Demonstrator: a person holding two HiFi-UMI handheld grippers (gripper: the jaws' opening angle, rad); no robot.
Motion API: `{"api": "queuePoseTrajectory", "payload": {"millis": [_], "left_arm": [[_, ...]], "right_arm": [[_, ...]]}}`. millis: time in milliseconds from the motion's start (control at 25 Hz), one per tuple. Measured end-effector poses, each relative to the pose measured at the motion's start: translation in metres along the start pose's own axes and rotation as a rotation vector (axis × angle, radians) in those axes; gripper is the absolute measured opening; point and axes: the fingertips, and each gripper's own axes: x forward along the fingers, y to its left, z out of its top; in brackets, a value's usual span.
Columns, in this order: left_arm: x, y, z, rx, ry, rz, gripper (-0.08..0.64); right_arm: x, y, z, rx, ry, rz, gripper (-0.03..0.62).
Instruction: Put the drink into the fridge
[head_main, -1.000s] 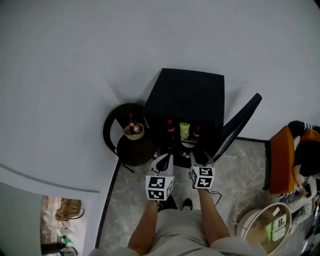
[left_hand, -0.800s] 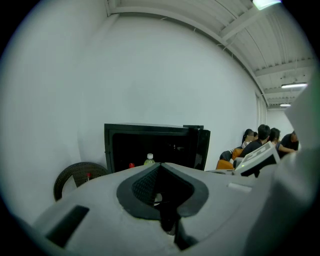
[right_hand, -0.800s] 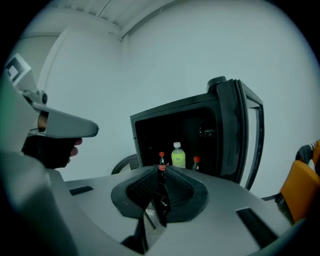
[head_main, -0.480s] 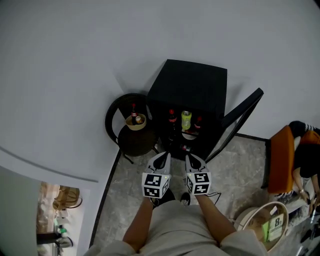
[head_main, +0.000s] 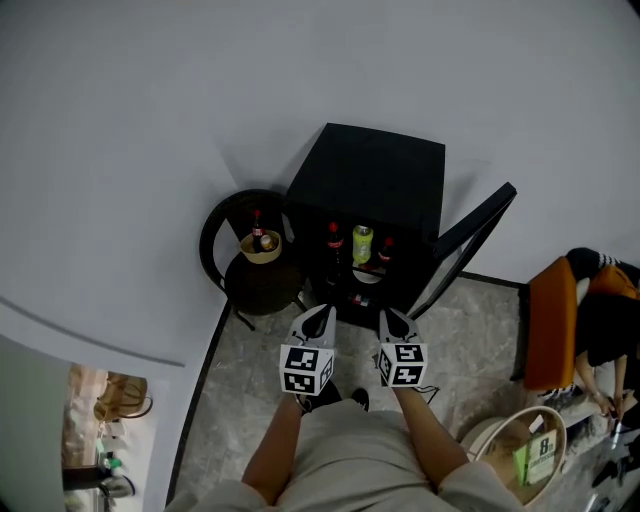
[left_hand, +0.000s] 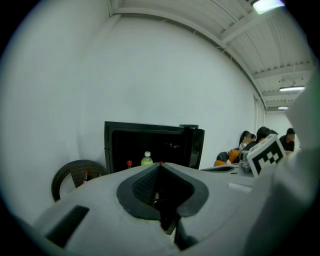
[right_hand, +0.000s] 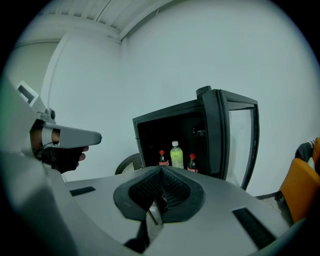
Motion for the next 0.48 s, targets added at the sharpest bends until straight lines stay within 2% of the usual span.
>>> {"api": "queuePoseTrajectory", "payload": {"millis": [480], "left_arm": [[0.000, 0.002, -0.006, 0.012, 0.015, 0.002, 0.009]], "right_arm": [[0.001, 0.012, 0.006, -0.036, -0.009, 0.013, 0.006]]}}
